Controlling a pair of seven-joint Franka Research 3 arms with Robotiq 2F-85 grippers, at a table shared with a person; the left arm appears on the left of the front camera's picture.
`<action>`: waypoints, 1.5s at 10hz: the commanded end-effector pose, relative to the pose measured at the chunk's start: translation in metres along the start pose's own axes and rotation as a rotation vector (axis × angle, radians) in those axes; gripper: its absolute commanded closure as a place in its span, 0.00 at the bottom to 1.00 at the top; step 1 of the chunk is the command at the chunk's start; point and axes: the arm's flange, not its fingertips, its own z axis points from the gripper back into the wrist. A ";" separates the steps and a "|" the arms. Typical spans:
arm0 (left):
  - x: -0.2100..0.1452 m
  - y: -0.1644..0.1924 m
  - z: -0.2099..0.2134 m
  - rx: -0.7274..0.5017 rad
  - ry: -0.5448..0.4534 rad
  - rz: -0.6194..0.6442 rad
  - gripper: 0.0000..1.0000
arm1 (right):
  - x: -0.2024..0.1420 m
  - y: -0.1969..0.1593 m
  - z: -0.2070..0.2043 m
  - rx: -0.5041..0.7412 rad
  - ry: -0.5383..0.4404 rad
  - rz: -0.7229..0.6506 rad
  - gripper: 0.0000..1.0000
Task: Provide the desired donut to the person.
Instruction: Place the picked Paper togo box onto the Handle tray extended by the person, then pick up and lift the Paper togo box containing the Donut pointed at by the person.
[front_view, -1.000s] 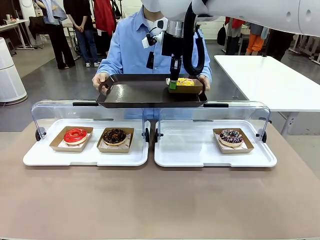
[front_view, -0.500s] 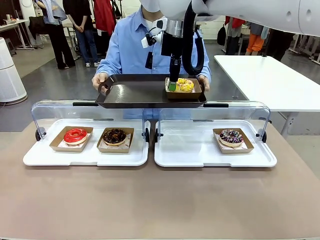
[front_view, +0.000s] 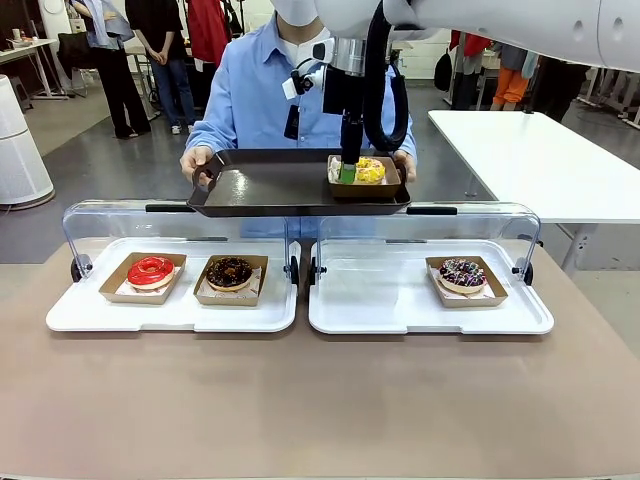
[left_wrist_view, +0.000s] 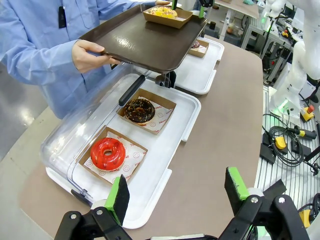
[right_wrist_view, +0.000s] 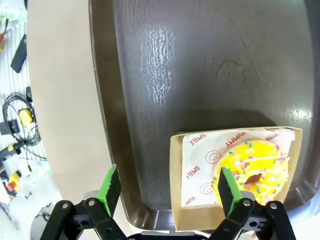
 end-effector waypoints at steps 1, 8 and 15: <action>0.001 0.000 0.001 -0.005 -0.020 -0.008 0.00 | 0.001 -0.001 0.000 -0.009 -0.006 -0.011 0.00; 0.001 0.000 0.001 -0.005 -0.020 -0.008 0.00 | 0.001 -0.001 0.000 -0.009 -0.006 -0.011 0.00; 0.001 0.000 0.001 -0.005 -0.020 -0.008 0.00 | 0.001 -0.001 0.000 -0.009 -0.006 -0.011 0.00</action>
